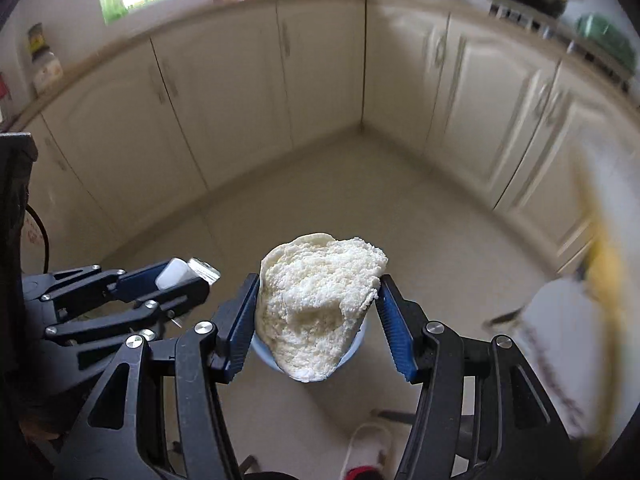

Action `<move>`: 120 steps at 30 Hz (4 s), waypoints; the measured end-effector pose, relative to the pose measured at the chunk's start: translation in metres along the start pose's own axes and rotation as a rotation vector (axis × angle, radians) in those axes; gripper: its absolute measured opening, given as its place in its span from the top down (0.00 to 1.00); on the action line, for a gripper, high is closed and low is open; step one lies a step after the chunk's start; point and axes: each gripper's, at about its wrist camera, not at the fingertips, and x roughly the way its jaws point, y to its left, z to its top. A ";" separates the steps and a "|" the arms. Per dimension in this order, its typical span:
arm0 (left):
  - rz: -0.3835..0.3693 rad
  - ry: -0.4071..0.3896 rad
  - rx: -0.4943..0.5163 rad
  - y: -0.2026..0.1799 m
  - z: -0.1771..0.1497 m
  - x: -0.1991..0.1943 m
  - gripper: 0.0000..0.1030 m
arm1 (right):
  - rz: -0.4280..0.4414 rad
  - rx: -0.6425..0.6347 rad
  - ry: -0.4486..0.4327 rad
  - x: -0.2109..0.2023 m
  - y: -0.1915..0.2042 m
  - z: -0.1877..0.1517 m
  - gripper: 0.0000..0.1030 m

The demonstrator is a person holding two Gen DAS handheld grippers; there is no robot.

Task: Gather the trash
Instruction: 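Carry the white packet and bread bag with both tools over the bin, then open both tools to drop the items into the bin, then return both tools toward the table, then reach the left tool toward the gold snack wrapper on the table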

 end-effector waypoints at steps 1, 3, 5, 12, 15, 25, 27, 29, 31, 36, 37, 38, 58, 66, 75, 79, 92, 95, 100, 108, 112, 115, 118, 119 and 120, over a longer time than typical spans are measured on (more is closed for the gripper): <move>-0.003 0.022 -0.008 0.005 0.004 0.014 0.77 | 0.012 0.009 0.052 0.025 -0.004 -0.002 0.47; -0.008 0.063 -0.019 0.012 0.012 0.042 0.77 | 0.025 0.035 0.100 0.054 -0.014 -0.005 0.47; 0.011 0.098 -0.020 0.021 0.021 0.071 0.77 | 0.037 0.066 0.160 0.087 -0.024 -0.008 0.47; 0.064 0.177 -0.071 0.059 0.053 0.126 0.57 | 0.079 0.092 0.258 0.152 -0.042 -0.017 0.45; 0.082 0.176 -0.098 0.071 0.060 0.133 0.53 | 0.103 0.102 0.263 0.167 -0.043 -0.017 0.45; 0.127 0.130 -0.172 0.071 0.059 0.094 0.51 | 0.132 0.080 0.231 0.160 -0.019 -0.008 0.21; 0.134 0.108 -0.170 0.068 0.057 0.078 0.51 | 0.130 0.078 0.218 0.149 -0.015 -0.004 0.18; 0.145 0.078 -0.172 0.062 0.056 0.056 0.51 | 0.128 0.079 0.195 0.132 -0.011 0.000 0.15; 0.148 0.039 -0.171 0.049 0.052 0.027 0.51 | 0.121 0.071 0.167 0.109 -0.005 0.004 0.14; 0.185 -0.112 -0.164 0.025 0.050 -0.053 0.48 | 0.078 0.039 0.060 0.038 0.013 0.014 0.11; 0.194 -0.140 -0.160 0.019 0.049 -0.068 0.46 | 0.063 0.032 0.024 0.015 0.017 0.015 0.11; 0.204 -0.175 -0.156 0.011 0.047 -0.085 0.40 | 0.055 0.027 -0.002 -0.002 0.020 0.016 0.10; 0.190 -0.758 0.086 -0.219 -0.127 -0.322 0.01 | -0.254 0.030 -0.655 -0.382 0.038 -0.052 0.00; 0.222 -0.898 0.156 -0.266 -0.259 -0.334 0.01 | -0.303 0.081 -0.743 -0.456 0.023 -0.104 0.00; 0.193 -0.976 0.210 -0.294 -0.357 -0.343 0.01 | -0.348 0.133 -0.839 -0.508 0.010 -0.148 0.00; 0.180 -0.976 0.216 -0.292 -0.354 -0.342 0.01 | -0.375 0.146 -0.849 -0.517 0.003 -0.157 0.00; 0.104 -0.937 0.252 -0.295 -0.296 -0.335 0.01 | -0.423 0.209 -0.834 -0.519 -0.028 -0.171 0.00; 0.067 -0.899 0.293 -0.300 -0.282 -0.323 0.01 | -0.431 0.235 -0.816 -0.512 -0.043 -0.175 0.00; -0.007 -0.739 0.335 -0.306 -0.242 -0.286 0.01 | -0.432 0.322 -0.752 -0.494 -0.087 -0.183 0.00; -0.125 -0.453 0.403 -0.330 -0.181 -0.208 0.01 | -0.422 0.509 -0.570 -0.440 -0.172 -0.213 0.00; -0.125 -0.343 0.427 -0.345 -0.151 -0.169 0.01 | -0.407 0.586 -0.471 -0.406 -0.210 -0.228 0.00; -0.121 -0.269 0.432 -0.361 -0.125 -0.142 0.01 | -0.404 0.602 -0.420 -0.386 -0.225 -0.233 0.00; -0.131 -0.199 0.423 -0.369 -0.111 -0.114 0.01 | -0.396 0.612 -0.372 -0.366 -0.236 -0.233 0.00; -0.135 -0.182 0.417 -0.369 -0.107 -0.106 0.01 | -0.395 0.615 -0.356 -0.359 -0.239 -0.234 0.00; -0.141 -0.169 0.410 -0.368 -0.105 -0.100 0.01 | -0.392 0.618 -0.343 -0.353 -0.241 -0.234 0.00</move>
